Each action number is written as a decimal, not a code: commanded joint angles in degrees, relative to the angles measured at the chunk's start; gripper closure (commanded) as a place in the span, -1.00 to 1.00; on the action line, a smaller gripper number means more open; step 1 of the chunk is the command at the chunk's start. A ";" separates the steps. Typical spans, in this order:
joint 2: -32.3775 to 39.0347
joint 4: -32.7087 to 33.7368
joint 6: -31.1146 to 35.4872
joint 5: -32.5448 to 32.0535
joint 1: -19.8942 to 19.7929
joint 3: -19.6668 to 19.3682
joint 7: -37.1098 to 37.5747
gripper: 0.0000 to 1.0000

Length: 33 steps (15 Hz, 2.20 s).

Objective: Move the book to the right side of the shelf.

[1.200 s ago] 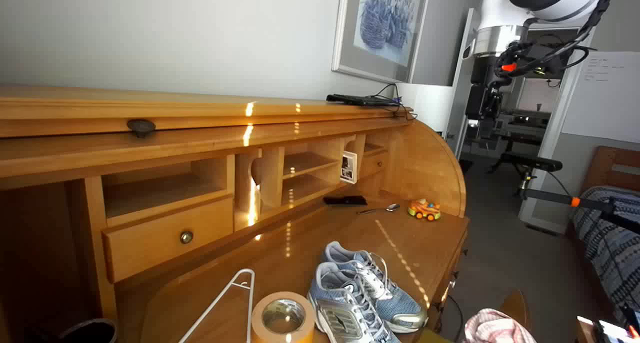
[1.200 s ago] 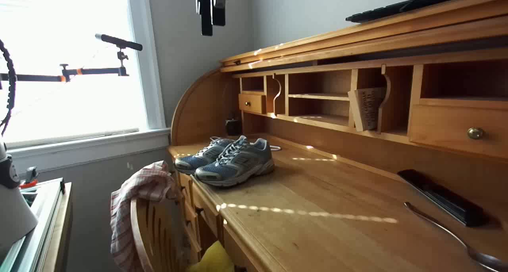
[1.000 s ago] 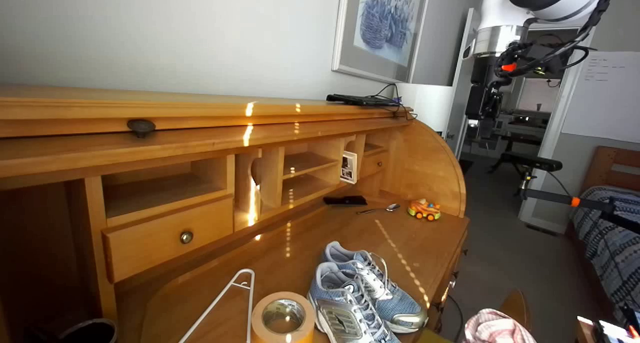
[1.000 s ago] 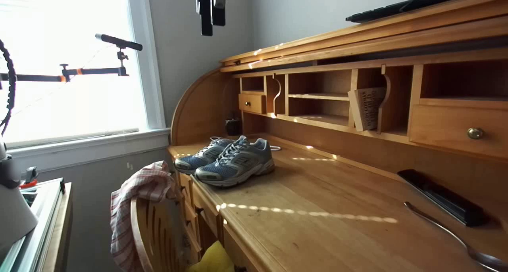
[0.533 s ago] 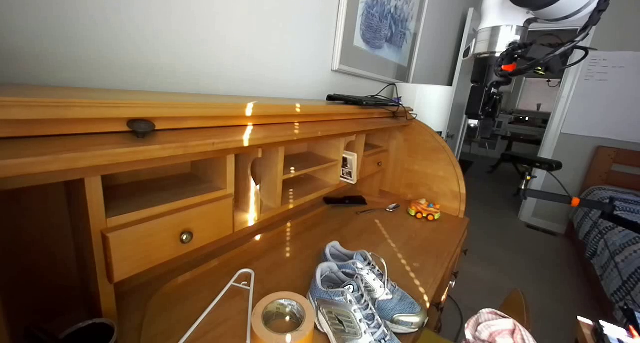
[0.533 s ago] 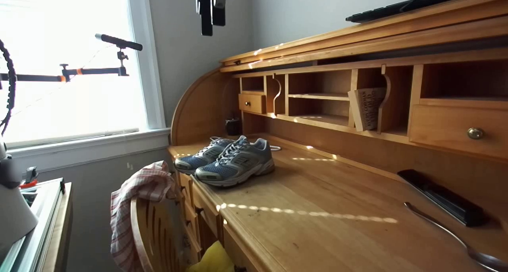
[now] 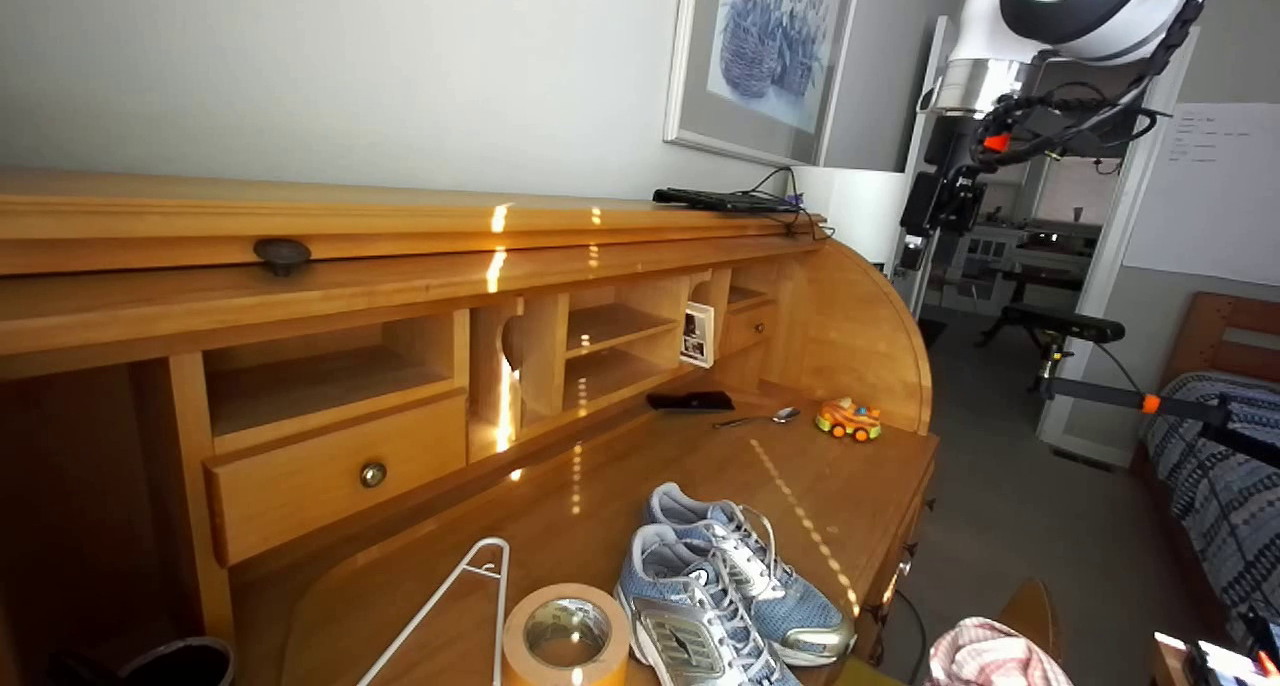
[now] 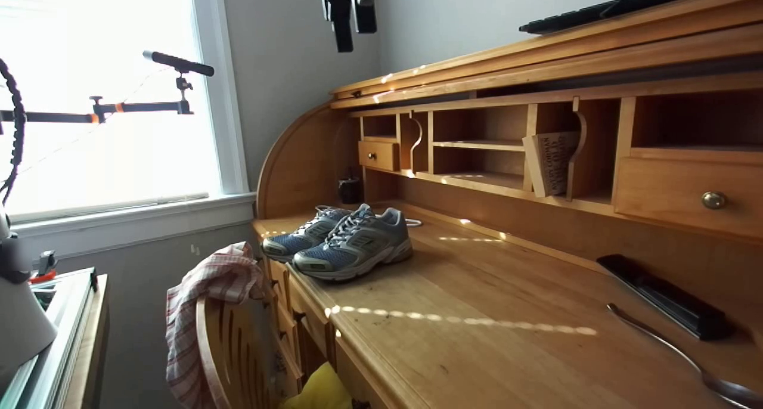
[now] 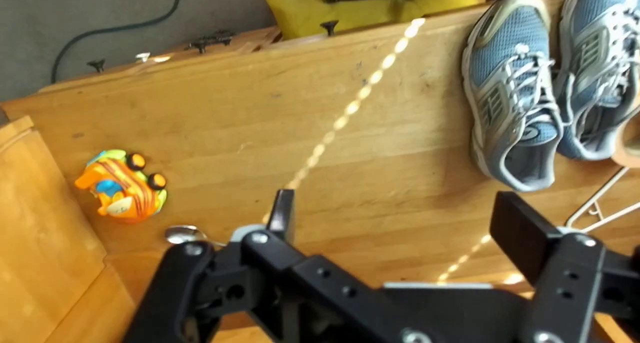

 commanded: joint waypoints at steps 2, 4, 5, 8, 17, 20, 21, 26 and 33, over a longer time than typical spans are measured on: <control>5.17 -1.06 11.85 -0.15 -0.70 -1.77 -4.35 -1.00; 7.23 -1.71 16.84 0.30 -0.78 -2.44 -6.51 -1.00; 8.36 -1.87 19.22 0.56 -0.84 -2.78 -7.51 -1.00; 11.80 -2.97 27.28 2.76 -0.62 -3.94 -11.51 -1.00; 22.08 -3.27 45.68 19.42 0.92 -4.31 -30.30 -1.00; 26.01 -0.91 46.57 23.84 0.58 -3.37 -33.10 -1.00; 22.89 -2.91 45.19 21.19 0.47 -3.56 -31.22 -1.00; 23.36 -2.56 45.24 21.28 0.45 -3.46 -31.30 -1.00; 23.84 -0.12 42.77 37.41 -0.16 -1.70 -47.61 -1.00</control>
